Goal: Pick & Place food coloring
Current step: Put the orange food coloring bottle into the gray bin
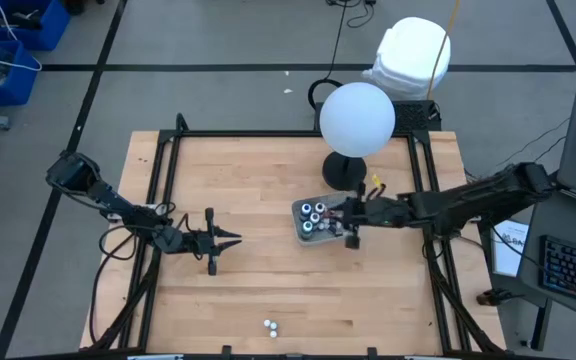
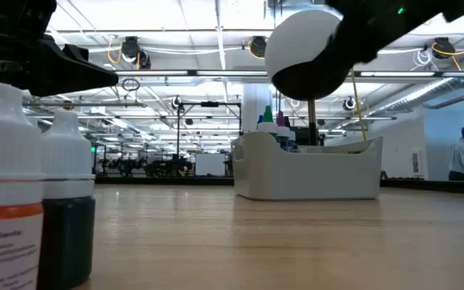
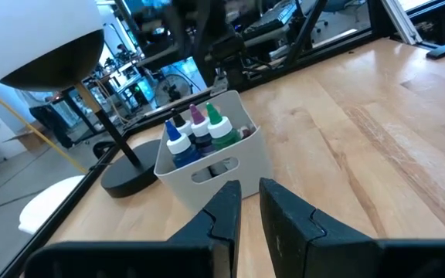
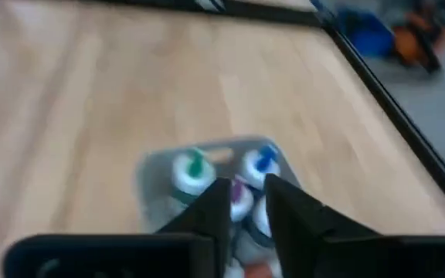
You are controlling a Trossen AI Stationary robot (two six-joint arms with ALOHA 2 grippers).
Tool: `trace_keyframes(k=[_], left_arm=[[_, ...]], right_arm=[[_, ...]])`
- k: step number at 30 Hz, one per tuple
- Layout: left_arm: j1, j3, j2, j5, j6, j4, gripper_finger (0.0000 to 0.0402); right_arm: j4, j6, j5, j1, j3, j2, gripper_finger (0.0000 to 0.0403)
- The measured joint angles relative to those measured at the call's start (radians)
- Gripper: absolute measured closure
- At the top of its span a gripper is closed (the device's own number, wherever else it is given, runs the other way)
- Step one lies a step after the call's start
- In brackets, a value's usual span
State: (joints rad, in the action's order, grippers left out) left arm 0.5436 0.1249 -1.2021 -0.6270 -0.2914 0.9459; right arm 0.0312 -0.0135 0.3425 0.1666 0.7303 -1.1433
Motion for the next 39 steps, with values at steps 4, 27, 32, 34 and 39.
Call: trace_keyframes(k=[4, 27, 32, 34, 39], left_arm=[[0.0, 0.0, 0.0, -0.001, 0.016, 0.0, 0.0344], [-0.012, 0.0, 0.0, -0.002, -0.061, -0.008, 0.0344], [-0.036, 0.0, 0.0, -0.003, -0.093, -0.007, 0.0344], [-0.044, 0.0, 0.0, -0.003, -0.09, -0.007, 0.0344], [-0.058, 0.0, 0.0, -0.002, -0.088, -0.006, 0.0344]], right_arm=[[-0.019, 0.111, -0.099, 0.064, -0.032, 0.087, 0.039], [-0.671, 0.139, -0.557, -0.023, -0.583, 0.299, 0.0403], [-0.625, 0.127, -0.586, -0.093, -0.6, 0.364, 0.0403], [-0.604, 0.109, -0.612, -0.121, -0.6, 0.383, 0.0403], [-0.625, 0.084, -0.606, -0.137, -0.6, 0.39, 0.0403]])
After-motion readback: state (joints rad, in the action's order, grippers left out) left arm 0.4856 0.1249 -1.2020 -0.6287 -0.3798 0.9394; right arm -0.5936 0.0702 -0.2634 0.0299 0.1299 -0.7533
